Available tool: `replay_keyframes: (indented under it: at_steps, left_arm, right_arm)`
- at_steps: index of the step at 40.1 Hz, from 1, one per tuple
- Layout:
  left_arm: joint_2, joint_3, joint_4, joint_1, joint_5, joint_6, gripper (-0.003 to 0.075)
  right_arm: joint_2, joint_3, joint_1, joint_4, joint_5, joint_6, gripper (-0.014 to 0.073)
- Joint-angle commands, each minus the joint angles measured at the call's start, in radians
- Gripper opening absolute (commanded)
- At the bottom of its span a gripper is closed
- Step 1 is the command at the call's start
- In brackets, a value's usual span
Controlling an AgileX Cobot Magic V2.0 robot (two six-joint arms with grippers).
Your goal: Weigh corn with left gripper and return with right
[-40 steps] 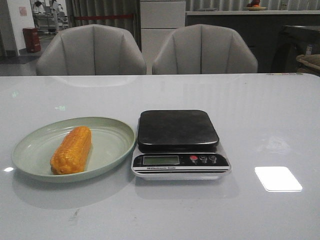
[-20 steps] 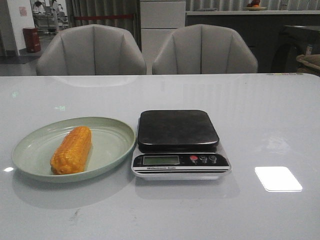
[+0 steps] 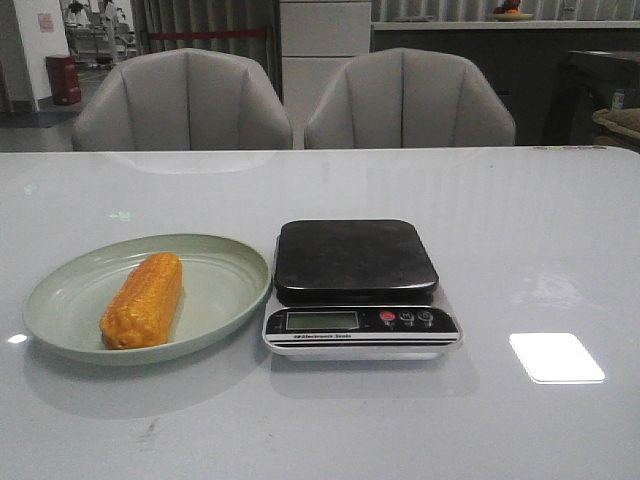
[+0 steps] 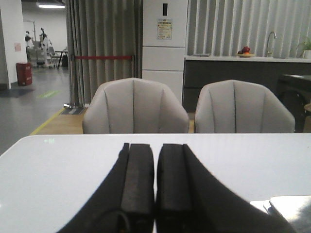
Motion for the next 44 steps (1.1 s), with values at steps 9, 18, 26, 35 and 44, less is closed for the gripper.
replay_keyframes:
  at_steps: [9, 18, 26, 35, 44]
  left_arm:
    - [0.254, -0.190, -0.029, 0.002, 0.166, -0.011, 0.0113]
    - [0.350, -0.196, -0.038, 0.003, 0.170, -0.011, 0.0121]
    - [0.436, -0.258, -0.040, -0.018, 0.222, -0.011, 0.0385]
    - [0.616, -0.366, -0.042, -0.119, 0.309, -0.011, 0.0627]
    - [0.842, -0.484, -0.086, -0.255, 0.325, -0.011, 0.0618]
  right_arm:
    - [-0.018, 0.005, -0.007, -0.014, -0.075, -0.001, 0.0209]
    - [-0.018, 0.005, -0.007, -0.014, -0.075, -0.001, 0.0209]
    - [-0.018, 0.005, -0.007, -0.014, -0.075, -0.001, 0.0209]
    - [-0.018, 0.005, -0.007, -0.014, -0.075, -0.001, 0.0209]
    - [-0.018, 0.005, -0.007, -0.014, -0.075, -0.001, 0.0209]
